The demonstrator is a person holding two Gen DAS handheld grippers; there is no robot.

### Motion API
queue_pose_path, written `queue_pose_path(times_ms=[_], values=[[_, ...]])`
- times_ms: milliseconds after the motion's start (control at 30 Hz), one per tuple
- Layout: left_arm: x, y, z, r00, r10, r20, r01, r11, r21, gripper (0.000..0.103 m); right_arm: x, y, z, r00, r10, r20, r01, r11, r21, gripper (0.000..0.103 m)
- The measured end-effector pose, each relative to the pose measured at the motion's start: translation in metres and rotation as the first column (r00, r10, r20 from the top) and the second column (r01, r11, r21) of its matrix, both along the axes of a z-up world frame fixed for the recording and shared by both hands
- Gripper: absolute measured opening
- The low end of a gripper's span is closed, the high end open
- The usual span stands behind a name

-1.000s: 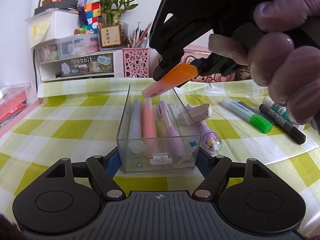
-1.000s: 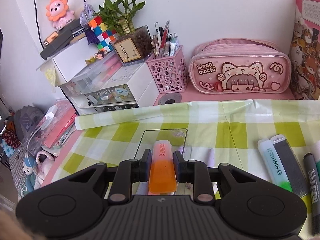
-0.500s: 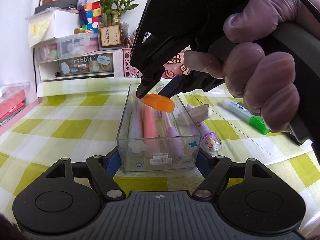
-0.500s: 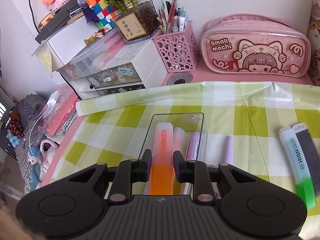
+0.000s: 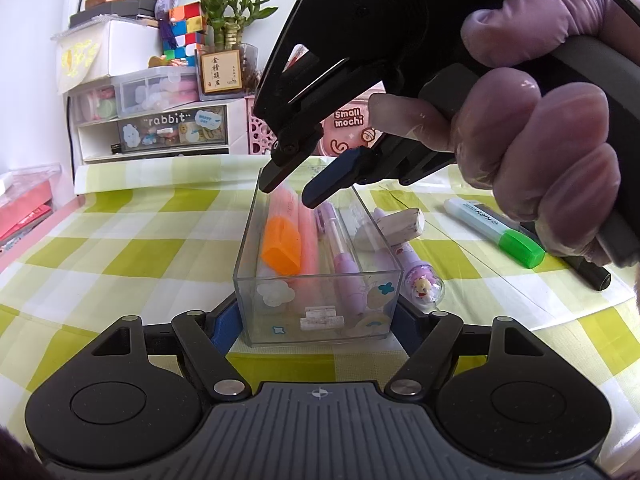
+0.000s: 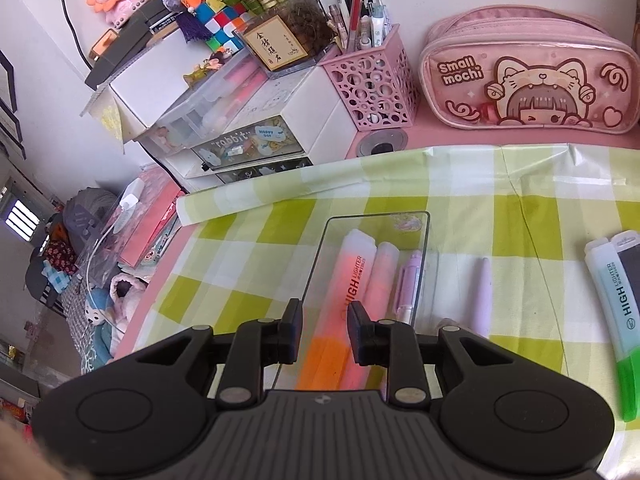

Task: Organize stationery
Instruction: 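Lower the orange highlighter into the clear box and open the right tool, then grasp the lavender pen with clear ball top using the right tool, lift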

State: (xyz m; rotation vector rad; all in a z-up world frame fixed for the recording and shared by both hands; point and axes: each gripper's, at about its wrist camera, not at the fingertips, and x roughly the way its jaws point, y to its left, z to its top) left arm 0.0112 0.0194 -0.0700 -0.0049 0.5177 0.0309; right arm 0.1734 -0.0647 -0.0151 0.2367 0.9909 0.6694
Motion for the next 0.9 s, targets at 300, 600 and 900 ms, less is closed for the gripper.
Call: queue_pose_path(times_ms=[300,600,900], values=[[0.000,0.001,0.000,1.000,0.000,0.000,0.000,1.000,-0.002,0.074,-0.009,-0.041,0.020,0.991,-0.079,0.110,0.079,0.997,0.007,0.043],[-0.001,0.002,0.000,1.000,0.001,0.002,-0.001,1.000,-0.006,0.074,-0.022,-0.070,0.003,0.979,-0.145,0.142,0.148,0.989,-0.008,0.047],[-0.001,0.002,0.000,1.000,0.003,0.003,-0.003,1.000,-0.007,0.074,-0.033,-0.075,-0.015,0.982,-0.136,0.128,0.139,0.990,-0.011,0.047]])
